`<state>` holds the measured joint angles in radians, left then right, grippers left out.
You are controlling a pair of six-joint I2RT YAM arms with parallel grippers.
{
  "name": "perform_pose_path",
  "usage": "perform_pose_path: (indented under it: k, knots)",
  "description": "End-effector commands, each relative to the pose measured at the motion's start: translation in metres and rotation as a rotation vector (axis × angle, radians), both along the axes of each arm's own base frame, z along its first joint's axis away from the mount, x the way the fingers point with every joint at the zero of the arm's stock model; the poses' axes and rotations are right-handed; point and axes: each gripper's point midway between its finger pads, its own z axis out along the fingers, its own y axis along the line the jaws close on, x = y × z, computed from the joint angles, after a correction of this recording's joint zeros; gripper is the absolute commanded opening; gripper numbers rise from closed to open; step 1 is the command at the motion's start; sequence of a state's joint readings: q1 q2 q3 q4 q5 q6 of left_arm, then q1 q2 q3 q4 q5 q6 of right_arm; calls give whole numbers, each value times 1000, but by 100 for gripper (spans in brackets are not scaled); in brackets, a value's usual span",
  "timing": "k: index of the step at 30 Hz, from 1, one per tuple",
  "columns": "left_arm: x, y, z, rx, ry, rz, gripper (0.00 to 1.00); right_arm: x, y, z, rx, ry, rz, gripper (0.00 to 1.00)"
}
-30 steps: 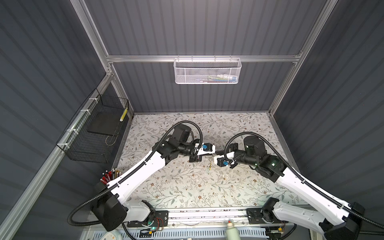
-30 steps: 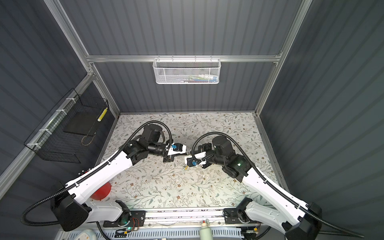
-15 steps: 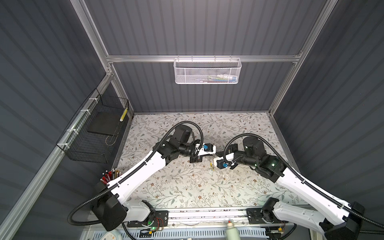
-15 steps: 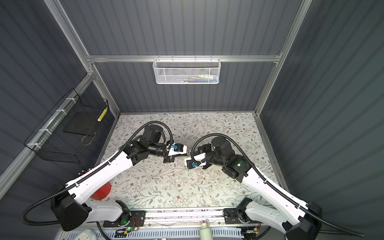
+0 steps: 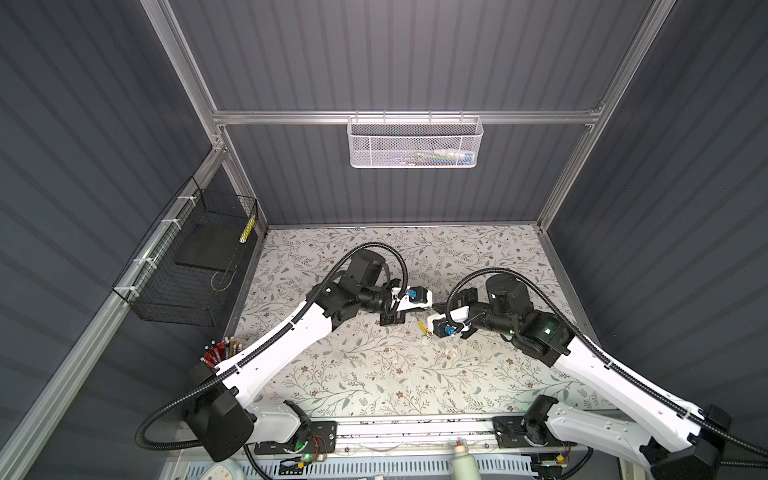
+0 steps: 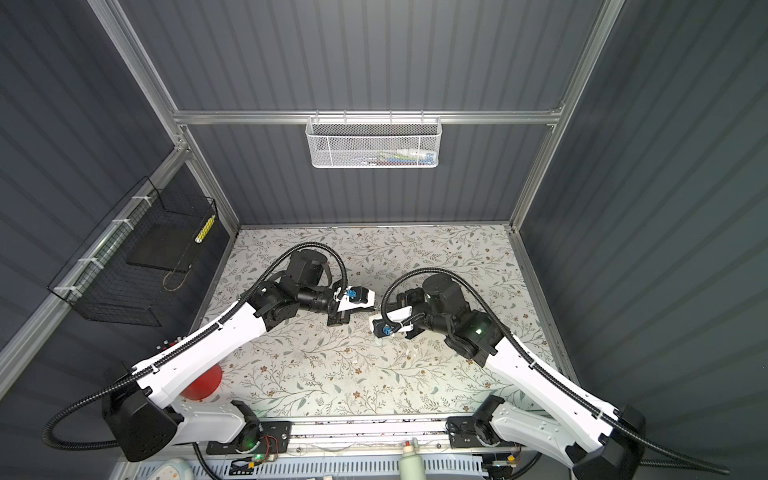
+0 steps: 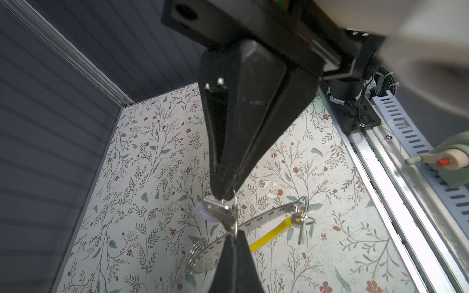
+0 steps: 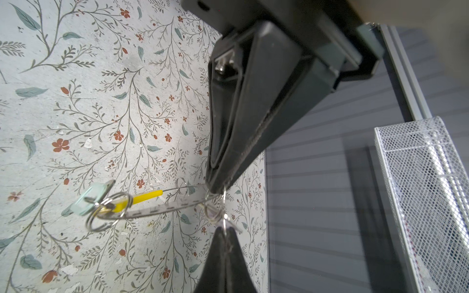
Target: Put the keys on the keyring
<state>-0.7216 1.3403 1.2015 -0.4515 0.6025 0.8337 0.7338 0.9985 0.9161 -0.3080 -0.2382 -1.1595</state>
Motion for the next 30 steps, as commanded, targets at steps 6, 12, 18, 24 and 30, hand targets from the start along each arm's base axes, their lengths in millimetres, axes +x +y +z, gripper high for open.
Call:
perform_pose_path:
  k: [6,12,18,24,30]
  knots:
    - [-2,1,4,12,1,-6,0,2,-2,6,38,27,-31,0]
    - [1,1,8,-4,-6,12,0,-1,-3,0,22,27,-20,0]
    - [0,0,14,-39,-12,21,0,7,-8,-11,31,31,-82,0]
    - [1,1,13,-54,-2,30,0,11,-12,-11,72,25,-117,0]
    - [3,3,16,-72,1,41,0,12,-14,-8,103,37,-133,0]
